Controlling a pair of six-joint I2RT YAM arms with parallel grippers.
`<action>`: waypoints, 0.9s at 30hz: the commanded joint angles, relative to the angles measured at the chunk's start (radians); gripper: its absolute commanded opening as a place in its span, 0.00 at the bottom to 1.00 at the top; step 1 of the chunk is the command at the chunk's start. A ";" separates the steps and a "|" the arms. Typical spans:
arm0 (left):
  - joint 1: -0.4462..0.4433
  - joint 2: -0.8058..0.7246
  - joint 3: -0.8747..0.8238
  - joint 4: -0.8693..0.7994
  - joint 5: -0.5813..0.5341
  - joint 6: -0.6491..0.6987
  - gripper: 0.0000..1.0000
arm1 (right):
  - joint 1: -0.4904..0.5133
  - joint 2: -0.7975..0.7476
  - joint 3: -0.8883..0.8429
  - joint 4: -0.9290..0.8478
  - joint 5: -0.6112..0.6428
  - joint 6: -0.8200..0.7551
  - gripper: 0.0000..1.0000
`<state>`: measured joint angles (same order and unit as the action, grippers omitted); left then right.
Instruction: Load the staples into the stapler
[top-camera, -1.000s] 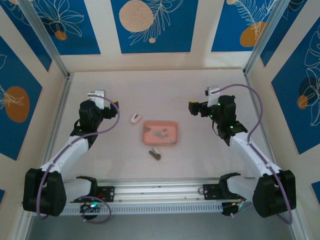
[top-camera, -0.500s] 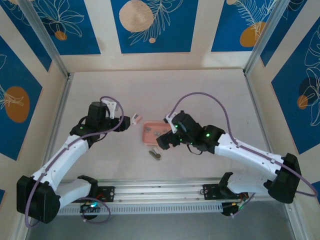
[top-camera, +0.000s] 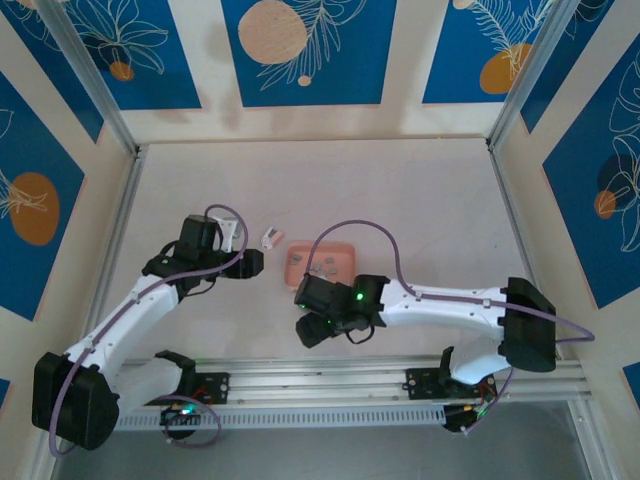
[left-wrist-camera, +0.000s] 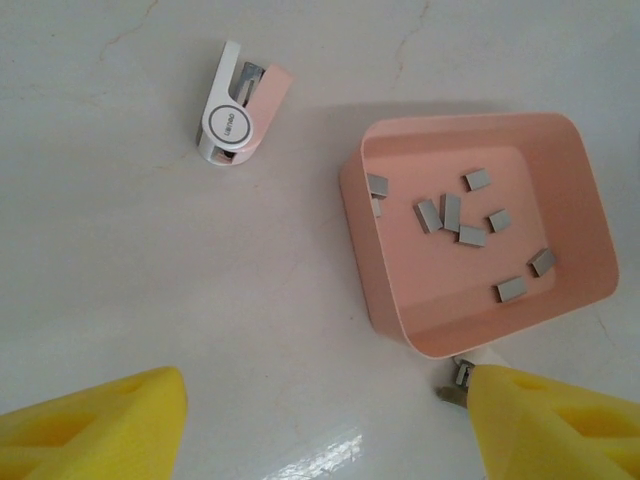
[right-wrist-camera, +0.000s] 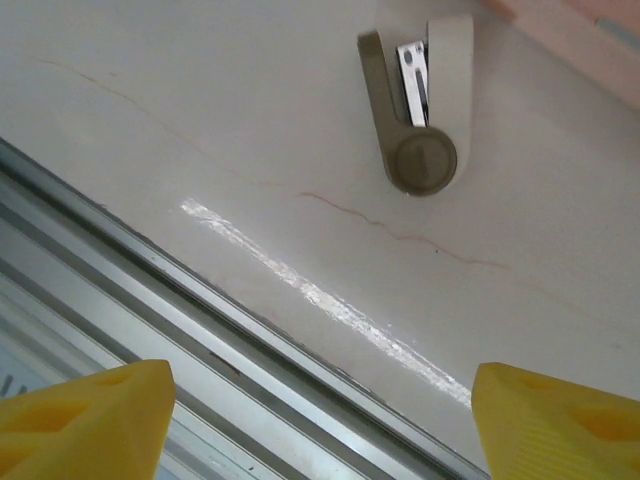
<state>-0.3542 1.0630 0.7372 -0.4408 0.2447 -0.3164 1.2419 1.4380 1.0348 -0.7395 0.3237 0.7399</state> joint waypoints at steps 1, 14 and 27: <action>-0.006 -0.003 -0.019 -0.014 0.033 -0.006 0.75 | -0.031 0.020 0.013 0.010 -0.031 0.052 0.77; -0.006 0.008 -0.050 0.026 0.035 -0.032 0.75 | -0.129 0.122 -0.031 0.199 -0.137 -0.047 0.73; -0.006 0.031 -0.033 0.024 0.039 -0.027 0.75 | -0.121 0.312 0.036 0.214 -0.065 -0.083 0.67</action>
<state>-0.3542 1.0855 0.6937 -0.4263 0.2623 -0.3355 1.1152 1.7267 1.0473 -0.5350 0.2474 0.6746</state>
